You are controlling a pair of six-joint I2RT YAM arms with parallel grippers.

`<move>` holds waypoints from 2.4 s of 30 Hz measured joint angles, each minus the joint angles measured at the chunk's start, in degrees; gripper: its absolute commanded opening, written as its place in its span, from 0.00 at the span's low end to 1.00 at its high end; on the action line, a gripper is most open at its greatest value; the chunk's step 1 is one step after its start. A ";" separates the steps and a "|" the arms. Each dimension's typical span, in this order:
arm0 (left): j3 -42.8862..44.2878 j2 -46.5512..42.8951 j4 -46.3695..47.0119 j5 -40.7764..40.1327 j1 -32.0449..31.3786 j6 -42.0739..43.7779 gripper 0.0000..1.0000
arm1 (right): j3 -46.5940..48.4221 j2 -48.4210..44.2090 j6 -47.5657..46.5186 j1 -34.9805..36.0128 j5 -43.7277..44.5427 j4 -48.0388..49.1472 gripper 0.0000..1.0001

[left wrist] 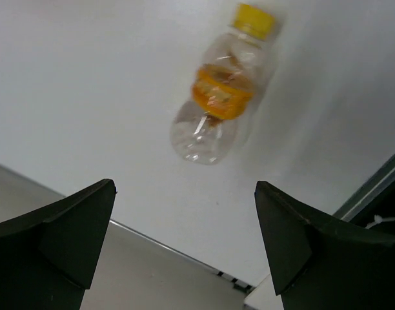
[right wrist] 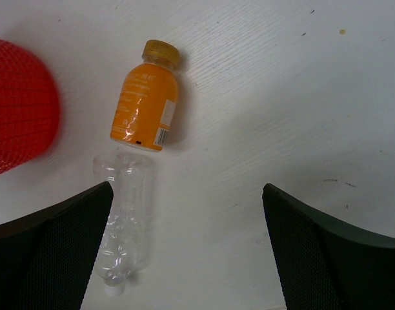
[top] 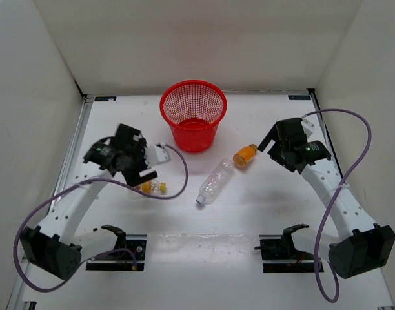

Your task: Put the plastic bottles in the bin

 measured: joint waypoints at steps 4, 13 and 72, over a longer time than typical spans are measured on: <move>-7.72 3.74 0.46 -4.70 -10.05 3.91 1.00 | -0.85 0.02 -0.35 -0.09 -1.18 1.05 1.00; -18.23 7.67 7.06 -10.47 -13.14 9.68 1.00 | -5.88 0.07 -0.92 -1.33 -1.05 0.94 1.00; 57.57 55.25 17.77 16.04 -0.92 -29.03 1.00 | 8.59 28.35 0.76 -5.40 -19.19 7.04 1.00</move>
